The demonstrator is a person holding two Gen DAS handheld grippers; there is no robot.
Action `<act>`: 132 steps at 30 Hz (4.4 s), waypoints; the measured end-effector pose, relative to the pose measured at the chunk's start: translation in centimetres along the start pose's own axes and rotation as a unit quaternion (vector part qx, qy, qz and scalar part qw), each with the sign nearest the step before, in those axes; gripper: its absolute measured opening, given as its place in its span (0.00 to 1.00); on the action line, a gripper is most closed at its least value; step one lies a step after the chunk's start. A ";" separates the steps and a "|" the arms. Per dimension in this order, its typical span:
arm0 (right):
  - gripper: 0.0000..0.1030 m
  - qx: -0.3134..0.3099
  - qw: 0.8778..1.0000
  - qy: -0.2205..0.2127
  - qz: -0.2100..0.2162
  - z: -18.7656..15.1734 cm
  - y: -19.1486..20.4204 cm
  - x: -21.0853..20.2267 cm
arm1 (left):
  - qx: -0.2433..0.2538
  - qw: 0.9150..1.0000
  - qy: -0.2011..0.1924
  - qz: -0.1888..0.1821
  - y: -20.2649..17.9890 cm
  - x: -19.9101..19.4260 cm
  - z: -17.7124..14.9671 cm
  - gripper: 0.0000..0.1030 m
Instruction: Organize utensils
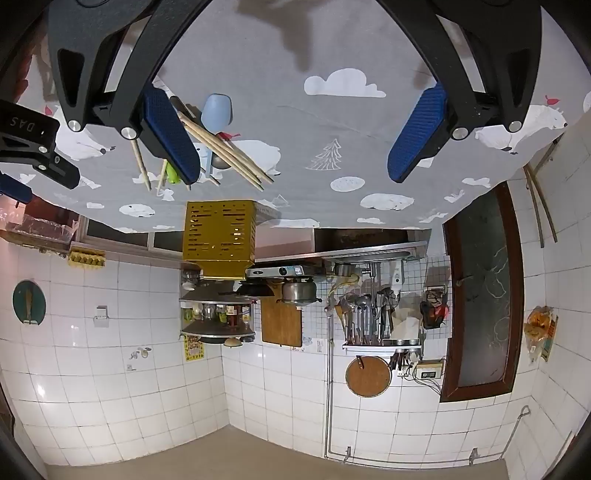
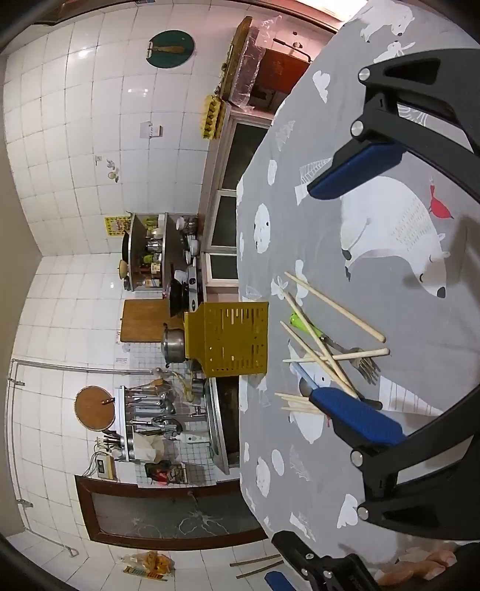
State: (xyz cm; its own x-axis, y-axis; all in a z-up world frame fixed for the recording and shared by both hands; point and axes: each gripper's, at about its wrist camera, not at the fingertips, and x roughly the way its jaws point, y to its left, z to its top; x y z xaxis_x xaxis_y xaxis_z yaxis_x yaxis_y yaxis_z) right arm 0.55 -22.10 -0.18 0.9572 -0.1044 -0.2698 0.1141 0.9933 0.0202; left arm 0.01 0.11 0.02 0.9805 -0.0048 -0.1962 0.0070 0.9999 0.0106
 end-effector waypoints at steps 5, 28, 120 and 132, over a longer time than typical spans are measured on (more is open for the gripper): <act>0.96 0.000 1.000 0.004 -0.002 -0.2 0.1 -0.1 | 0.006 1.000 -0.002 0.000 0.1 0.1 0.0 0.95; 0.96 -0.004 1.000 -0.006 -0.007 0.2 0.0 -1.2 | 0.010 1.000 -0.007 -0.001 0.0 -0.2 0.2 0.95; 0.96 -0.012 1.000 -0.020 -0.008 0.5 0.0 -1.6 | 0.035 0.999 0.021 -0.007 -0.6 0.8 0.7 0.95; 0.96 0.002 1.000 -0.002 -0.010 4.1 -0.5 1.9 | 0.029 0.999 0.018 -0.024 -0.2 4.9 5.6 0.95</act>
State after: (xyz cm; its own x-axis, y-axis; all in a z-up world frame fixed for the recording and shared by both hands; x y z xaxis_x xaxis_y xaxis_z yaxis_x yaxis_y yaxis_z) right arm 3.45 -22.97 3.24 0.9555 -0.1249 -0.2673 0.1348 0.9907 0.0191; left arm 5.90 -0.18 4.50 0.9710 -0.0510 -0.2337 0.0661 0.9962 0.0573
